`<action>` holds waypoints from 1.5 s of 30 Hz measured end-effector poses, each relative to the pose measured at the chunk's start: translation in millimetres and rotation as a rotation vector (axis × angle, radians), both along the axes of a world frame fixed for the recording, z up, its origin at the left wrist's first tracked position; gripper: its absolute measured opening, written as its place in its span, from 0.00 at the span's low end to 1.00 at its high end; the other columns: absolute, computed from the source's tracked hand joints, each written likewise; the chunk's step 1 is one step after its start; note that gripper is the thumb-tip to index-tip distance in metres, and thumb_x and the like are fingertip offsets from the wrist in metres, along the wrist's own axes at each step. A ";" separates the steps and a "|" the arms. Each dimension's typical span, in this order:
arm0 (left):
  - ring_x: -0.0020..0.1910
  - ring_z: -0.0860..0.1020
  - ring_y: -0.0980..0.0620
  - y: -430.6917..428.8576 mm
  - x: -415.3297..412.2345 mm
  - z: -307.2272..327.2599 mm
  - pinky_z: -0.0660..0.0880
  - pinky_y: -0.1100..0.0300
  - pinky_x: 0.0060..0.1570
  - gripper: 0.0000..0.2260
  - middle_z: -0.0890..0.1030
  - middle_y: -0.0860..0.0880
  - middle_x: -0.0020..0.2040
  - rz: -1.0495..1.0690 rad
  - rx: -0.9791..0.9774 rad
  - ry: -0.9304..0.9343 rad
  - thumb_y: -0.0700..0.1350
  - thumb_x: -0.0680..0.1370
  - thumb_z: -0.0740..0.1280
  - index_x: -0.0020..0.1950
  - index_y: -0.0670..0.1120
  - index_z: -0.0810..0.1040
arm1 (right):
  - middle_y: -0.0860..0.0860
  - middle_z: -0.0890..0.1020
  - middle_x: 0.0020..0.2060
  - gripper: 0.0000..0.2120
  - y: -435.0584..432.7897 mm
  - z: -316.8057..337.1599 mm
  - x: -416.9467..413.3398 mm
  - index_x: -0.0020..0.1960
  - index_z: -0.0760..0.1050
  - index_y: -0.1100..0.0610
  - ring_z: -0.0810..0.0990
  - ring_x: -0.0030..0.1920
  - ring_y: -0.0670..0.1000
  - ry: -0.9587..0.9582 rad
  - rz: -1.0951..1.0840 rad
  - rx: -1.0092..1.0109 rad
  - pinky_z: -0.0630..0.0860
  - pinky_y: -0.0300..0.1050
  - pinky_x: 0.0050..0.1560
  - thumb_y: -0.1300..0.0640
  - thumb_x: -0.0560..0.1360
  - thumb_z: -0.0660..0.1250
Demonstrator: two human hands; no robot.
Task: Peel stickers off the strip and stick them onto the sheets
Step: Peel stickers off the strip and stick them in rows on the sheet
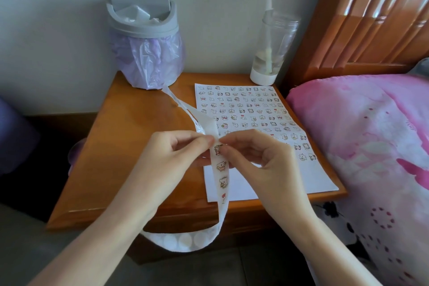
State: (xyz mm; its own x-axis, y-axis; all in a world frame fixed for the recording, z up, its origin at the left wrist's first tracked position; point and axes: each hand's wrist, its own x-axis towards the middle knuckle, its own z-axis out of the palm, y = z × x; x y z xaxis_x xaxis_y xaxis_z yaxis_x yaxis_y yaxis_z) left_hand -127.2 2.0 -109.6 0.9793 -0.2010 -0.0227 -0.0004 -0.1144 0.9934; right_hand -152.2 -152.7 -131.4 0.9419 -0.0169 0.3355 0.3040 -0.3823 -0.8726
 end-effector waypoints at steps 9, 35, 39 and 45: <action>0.37 0.80 0.68 -0.4 1.1 -2.1 0.70 0.80 0.31 0.07 0.84 0.58 0.33 0.057 0.021 0.006 0.48 0.75 0.67 0.38 0.51 0.83 | 0.45 0.83 0.43 0.06 3.1 -5.6 3.4 0.48 0.82 0.56 0.80 0.45 0.40 -0.240 -0.069 -0.171 0.78 0.31 0.41 0.59 0.71 0.70; 0.37 0.81 0.65 13.2 11.0 -18.8 0.73 0.78 0.33 0.09 0.83 0.62 0.36 0.027 0.220 -0.032 0.46 0.77 0.65 0.39 0.51 0.82 | 0.45 0.83 0.39 0.00 -8.0 8.3 10.7 0.43 0.80 0.52 0.78 0.39 0.43 0.213 0.039 -0.030 0.75 0.39 0.40 0.56 0.72 0.70; 0.36 0.82 0.62 19.4 13.2 -22.7 0.76 0.69 0.37 0.10 0.84 0.60 0.37 0.029 0.290 -0.015 0.46 0.77 0.64 0.39 0.50 0.81 | 0.50 0.84 0.36 0.02 -17.3 6.0 16.6 0.43 0.81 0.56 0.76 0.29 0.40 0.441 0.049 -0.020 0.73 0.34 0.31 0.57 0.72 0.71; 0.37 0.82 0.61 18.6 14.1 -26.5 0.79 0.69 0.37 0.10 0.84 0.58 0.38 0.013 0.238 0.052 0.44 0.78 0.62 0.41 0.48 0.82 | 0.53 0.85 0.38 0.02 -6.9 -2.2 22.4 0.41 0.82 0.57 0.79 0.35 0.45 0.490 0.055 -0.076 0.73 0.33 0.34 0.58 0.70 0.73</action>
State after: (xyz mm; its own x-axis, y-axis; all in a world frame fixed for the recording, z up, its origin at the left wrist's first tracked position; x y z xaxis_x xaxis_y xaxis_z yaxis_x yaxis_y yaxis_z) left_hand -113.0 20.6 -136.0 0.9780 -0.1716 -0.1188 0.0532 -0.3453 0.9370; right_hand -129.8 -159.6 -133.6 0.9879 0.0443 -0.1483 -0.1133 -0.4452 -0.8882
